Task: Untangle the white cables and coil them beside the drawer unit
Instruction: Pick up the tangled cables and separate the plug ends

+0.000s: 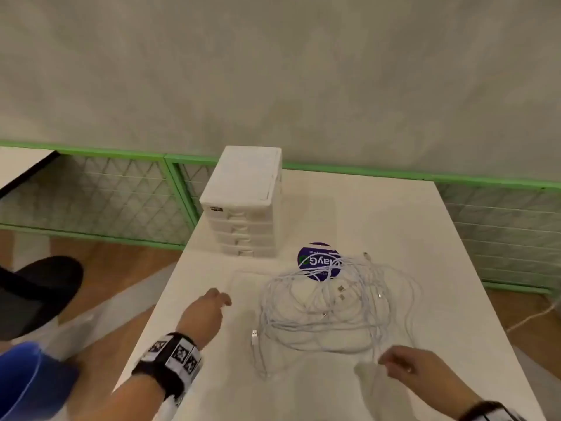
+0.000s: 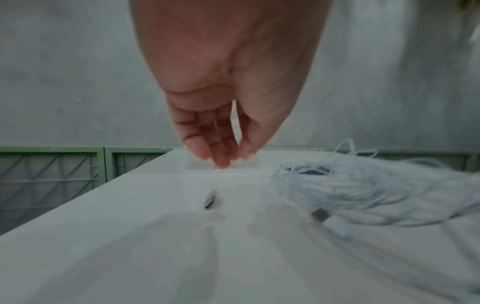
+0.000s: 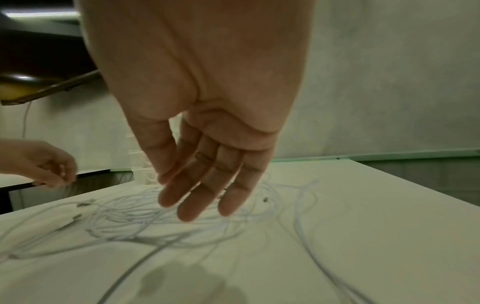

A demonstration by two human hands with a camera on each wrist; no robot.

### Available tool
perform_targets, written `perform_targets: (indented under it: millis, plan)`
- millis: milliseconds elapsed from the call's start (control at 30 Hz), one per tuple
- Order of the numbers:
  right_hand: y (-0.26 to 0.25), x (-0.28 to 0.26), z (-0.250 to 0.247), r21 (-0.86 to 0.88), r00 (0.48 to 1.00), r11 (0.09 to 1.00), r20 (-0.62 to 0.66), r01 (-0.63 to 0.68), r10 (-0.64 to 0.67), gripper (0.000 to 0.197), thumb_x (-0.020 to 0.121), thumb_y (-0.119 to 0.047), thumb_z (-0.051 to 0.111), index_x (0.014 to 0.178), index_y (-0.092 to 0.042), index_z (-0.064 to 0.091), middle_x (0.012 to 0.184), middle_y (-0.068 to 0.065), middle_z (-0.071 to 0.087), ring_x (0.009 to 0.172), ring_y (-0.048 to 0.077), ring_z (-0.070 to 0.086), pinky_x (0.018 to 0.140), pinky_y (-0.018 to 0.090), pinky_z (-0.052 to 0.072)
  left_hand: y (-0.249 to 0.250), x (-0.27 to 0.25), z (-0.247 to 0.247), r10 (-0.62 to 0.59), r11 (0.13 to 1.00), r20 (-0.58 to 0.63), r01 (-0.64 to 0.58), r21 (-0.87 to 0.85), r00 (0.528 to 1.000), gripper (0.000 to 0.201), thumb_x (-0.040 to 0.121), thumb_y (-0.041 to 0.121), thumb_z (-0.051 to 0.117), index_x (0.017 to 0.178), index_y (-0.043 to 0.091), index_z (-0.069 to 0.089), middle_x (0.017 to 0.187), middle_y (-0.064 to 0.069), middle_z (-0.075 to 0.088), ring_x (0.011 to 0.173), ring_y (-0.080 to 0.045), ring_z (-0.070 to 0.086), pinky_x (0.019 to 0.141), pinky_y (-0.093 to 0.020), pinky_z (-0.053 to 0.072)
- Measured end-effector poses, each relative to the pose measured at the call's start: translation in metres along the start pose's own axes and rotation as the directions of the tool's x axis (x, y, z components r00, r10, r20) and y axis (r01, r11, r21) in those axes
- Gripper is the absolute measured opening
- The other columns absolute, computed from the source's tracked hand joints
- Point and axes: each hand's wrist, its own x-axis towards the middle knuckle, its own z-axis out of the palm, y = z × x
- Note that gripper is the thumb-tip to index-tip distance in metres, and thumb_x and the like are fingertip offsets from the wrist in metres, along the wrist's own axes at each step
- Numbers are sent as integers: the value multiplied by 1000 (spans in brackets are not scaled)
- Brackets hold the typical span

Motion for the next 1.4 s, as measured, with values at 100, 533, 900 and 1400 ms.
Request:
perform_targets:
  millis: [100,533,900,1400]
  plan:
    - [-18,32,-6,-10,999,1000,-35,27,-28,31,86,-18,62,73,-46,62,77,-12,70,75,5,63,73,18,47,-2,30,5,46,975,93,-65,212,995,55,87,-5,42,135,22,42,135,-8,37,110,-27,53,86,-35,44]
    - [-37,123,18,-308,990,949,-135,-75,35,39,93,-10,42,126,-27,57,137,-2,51,121,20,51,99,27,38,-4,62,6,174,984,146,-177,4,974,33,94,33,54,99,4,70,103,-13,60,99,-29,56,84,-34,38]
    - [-31,123,37,-265,989,958,-122,-109,79,21,93,-27,53,109,-17,63,111,6,53,95,22,58,77,26,40,30,16,40,54,963,393,57,-264,918,57,79,52,68,115,12,50,117,-6,59,106,-24,56,83,-29,41]
    - [-121,74,-38,688,827,571,-562,448,29,6,97,-15,47,92,-16,49,82,8,70,73,21,68,64,26,54,40,10,42,-113,983,257,146,-112,960,36,87,50,56,84,14,53,92,-2,59,100,-22,59,74,-27,40]
